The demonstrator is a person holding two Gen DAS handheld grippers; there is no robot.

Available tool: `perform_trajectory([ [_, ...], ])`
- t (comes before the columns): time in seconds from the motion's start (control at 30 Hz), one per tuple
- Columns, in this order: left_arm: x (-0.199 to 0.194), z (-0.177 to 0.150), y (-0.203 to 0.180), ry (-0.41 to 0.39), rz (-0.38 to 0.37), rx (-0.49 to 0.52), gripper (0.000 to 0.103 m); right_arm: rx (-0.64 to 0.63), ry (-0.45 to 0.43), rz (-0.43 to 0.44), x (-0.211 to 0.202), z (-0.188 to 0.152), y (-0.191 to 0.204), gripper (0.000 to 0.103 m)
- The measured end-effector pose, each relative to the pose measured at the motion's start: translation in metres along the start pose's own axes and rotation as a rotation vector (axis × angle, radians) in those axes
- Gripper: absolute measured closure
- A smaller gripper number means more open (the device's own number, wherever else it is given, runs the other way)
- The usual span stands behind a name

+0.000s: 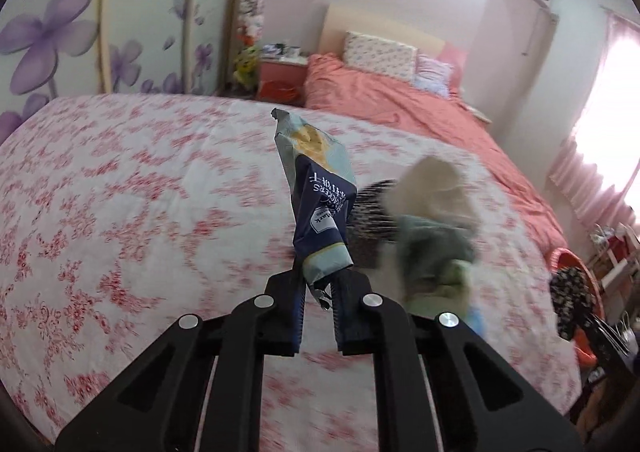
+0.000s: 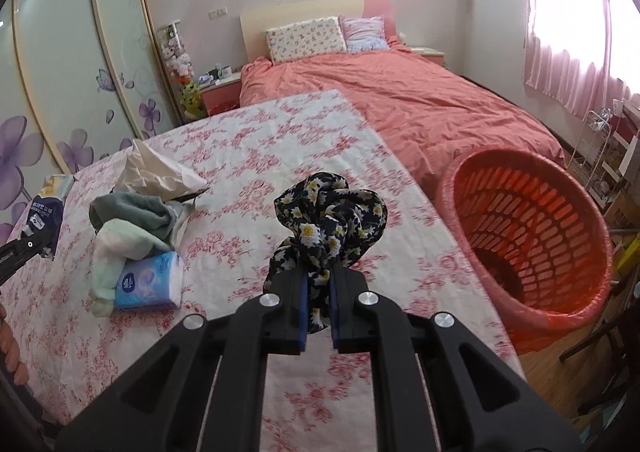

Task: Collect trash
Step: 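Drop the snack bag in the basket with left tool while right drops the floral cloth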

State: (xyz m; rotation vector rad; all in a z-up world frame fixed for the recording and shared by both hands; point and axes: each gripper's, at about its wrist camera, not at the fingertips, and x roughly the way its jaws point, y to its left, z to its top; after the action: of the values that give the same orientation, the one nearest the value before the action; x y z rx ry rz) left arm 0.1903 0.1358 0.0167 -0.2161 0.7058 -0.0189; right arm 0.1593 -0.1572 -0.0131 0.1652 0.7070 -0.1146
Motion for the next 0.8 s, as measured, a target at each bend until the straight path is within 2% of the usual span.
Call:
perform_trajectory([
  [0.4, -0.029, -0.014, -0.1, -0.035, -0.211, 0.14, 0.092, 0.055, -0.131, -0.074, -0.052, 0.005, -0.05, 0.094],
  [0.8, -0.019, -0.039, -0.194, 0.006, -0.391, 0.24, 0.092, 0.188, -0.208, -0.182, -0.077, 0.003, -0.13, 0.093],
])
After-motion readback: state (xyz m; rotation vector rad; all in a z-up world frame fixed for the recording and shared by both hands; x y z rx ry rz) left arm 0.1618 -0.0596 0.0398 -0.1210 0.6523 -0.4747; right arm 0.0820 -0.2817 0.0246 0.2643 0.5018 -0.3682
